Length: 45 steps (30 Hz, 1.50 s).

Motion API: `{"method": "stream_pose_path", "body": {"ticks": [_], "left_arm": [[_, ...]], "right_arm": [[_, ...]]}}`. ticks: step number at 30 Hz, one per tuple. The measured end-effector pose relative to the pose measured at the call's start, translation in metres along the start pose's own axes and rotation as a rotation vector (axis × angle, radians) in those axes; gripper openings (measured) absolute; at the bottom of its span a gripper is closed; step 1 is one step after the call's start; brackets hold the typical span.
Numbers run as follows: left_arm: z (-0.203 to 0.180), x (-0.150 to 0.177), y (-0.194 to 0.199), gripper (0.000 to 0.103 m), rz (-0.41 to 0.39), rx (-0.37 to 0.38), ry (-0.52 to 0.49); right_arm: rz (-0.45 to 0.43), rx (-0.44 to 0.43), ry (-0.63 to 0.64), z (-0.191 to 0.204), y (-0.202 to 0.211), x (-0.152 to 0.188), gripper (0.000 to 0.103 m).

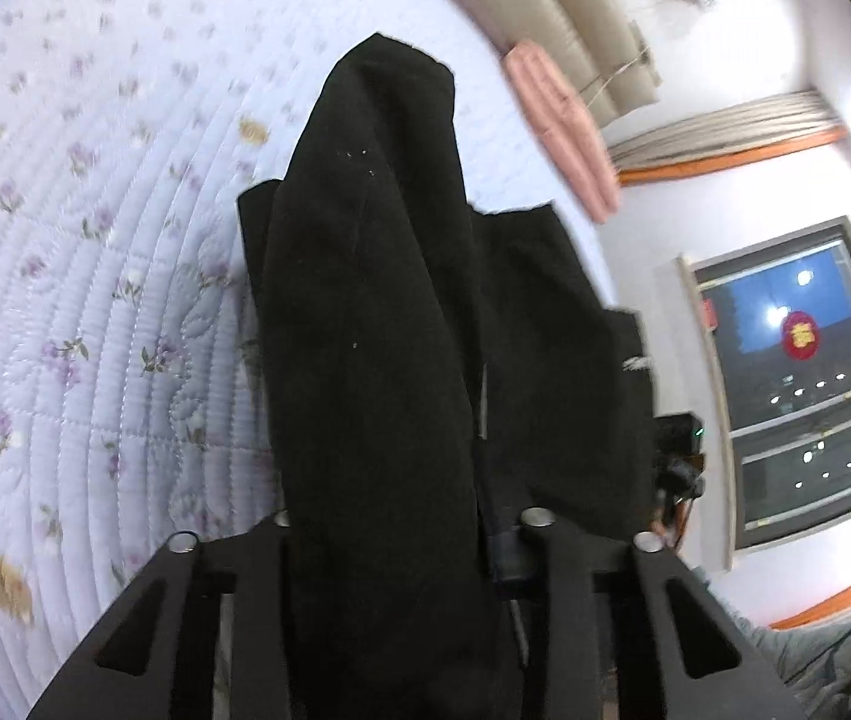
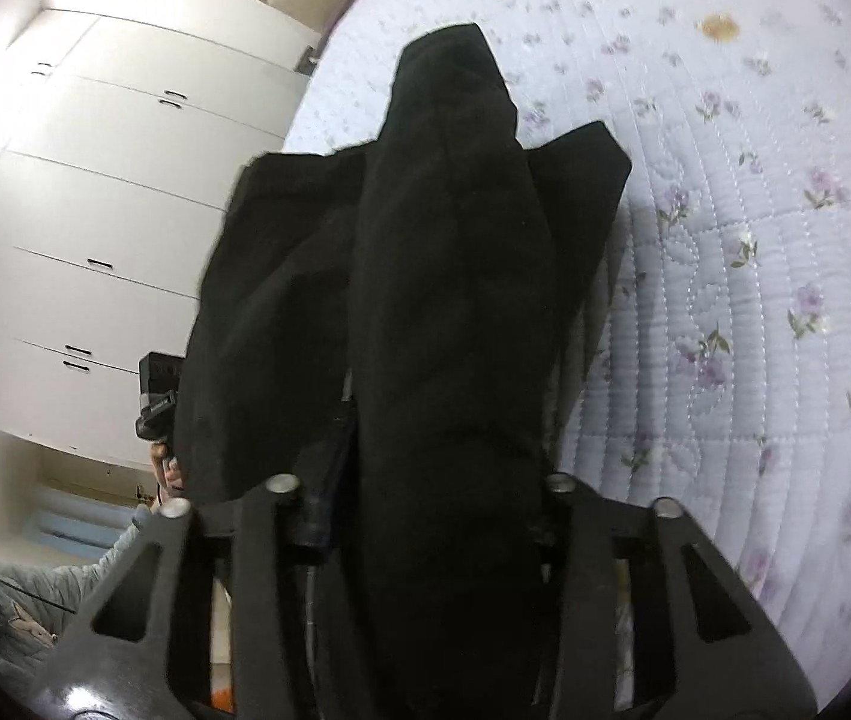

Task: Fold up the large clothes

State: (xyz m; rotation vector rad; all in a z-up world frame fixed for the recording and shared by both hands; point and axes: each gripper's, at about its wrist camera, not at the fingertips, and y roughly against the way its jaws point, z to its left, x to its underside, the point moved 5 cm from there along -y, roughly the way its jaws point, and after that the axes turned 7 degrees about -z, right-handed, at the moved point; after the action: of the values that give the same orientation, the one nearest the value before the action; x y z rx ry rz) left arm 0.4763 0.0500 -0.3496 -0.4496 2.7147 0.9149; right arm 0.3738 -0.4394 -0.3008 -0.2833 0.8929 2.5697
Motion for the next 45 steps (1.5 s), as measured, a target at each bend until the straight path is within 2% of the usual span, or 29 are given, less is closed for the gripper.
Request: {"method": "stream_pose_path", "body": {"ticks": [4, 9, 12, 17, 18, 22, 26, 29, 33, 37, 38, 39, 40, 41, 43, 44, 45], "left_arm": [[-0.035, 0.008, 0.027, 0.026, -0.080, 0.046, -0.049], [-0.089, 0.023, 0.064, 0.025, -0.147, 0.094, -0.127], [-0.124, 0.037, 0.100, 0.025, -0.204, 0.112, -0.186], [-0.165, 0.072, 0.159, 0.025, -0.272, 0.149, -0.233], [-0.170, 0.075, 0.168, 0.025, -0.282, 0.155, -0.233], [-0.176, 0.119, 0.205, 0.025, -0.288, 0.150, -0.210], [-0.167, 0.168, 0.222, 0.025, -0.259, 0.129, -0.150], [-0.148, 0.208, 0.224, 0.025, -0.217, 0.111, -0.067], [-0.102, 0.252, 0.202, 0.025, -0.154, 0.055, 0.034], [-0.042, 0.280, 0.173, 0.029, -0.121, -0.028, 0.081], [-0.030, 0.281, 0.171, 0.030, -0.124, -0.019, 0.107], [-0.012, 0.282, 0.169, 0.031, -0.121, 0.029, 0.169], [0.012, 0.285, 0.166, 0.033, -0.120, 0.091, 0.266], [0.022, 0.289, 0.164, 0.034, -0.120, 0.110, 0.299], [0.033, 0.291, 0.163, 0.039, -0.127, 0.142, 0.327], [0.034, 0.290, 0.164, 0.041, -0.129, 0.134, 0.318], [0.034, 0.288, 0.165, 0.043, -0.129, 0.121, 0.310]], "right_arm": [[-0.055, 0.007, 0.068, 0.026, 0.018, 0.007, 0.027], [-0.127, -0.010, 0.157, 0.078, 0.042, 0.025, 0.024], [-0.161, -0.023, 0.192, 0.106, 0.061, 0.041, 0.024], [-0.230, -0.030, 0.275, 0.170, 0.114, 0.075, 0.024], [-0.236, -0.028, 0.287, 0.178, 0.119, 0.078, 0.024], [-0.236, 0.006, 0.314, 0.207, 0.135, 0.103, 0.024], [-0.198, 0.056, 0.288, 0.206, 0.137, 0.127, 0.024], [-0.145, 0.097, 0.236, 0.188, 0.133, 0.158, 0.024], [-0.074, 0.143, 0.135, 0.152, 0.119, 0.195, 0.024], [-0.024, 0.269, 0.099, 0.109, 0.084, 0.213, 0.024], [-0.029, 0.304, 0.083, 0.091, 0.081, 0.215, 0.025], [-0.034, 0.289, 0.039, 0.079, 0.078, 0.217, 0.026], [-0.046, 0.242, -0.042, 0.062, 0.079, 0.218, 0.027], [-0.064, 0.200, -0.114, 0.048, 0.082, 0.219, 0.028], [-0.086, 0.170, -0.174, 0.037, 0.085, 0.223, 0.035], [-0.095, 0.169, -0.197, 0.031, 0.087, 0.224, 0.042], [-0.098, 0.178, -0.218, 0.027, 0.089, 0.226, 0.044]]}}
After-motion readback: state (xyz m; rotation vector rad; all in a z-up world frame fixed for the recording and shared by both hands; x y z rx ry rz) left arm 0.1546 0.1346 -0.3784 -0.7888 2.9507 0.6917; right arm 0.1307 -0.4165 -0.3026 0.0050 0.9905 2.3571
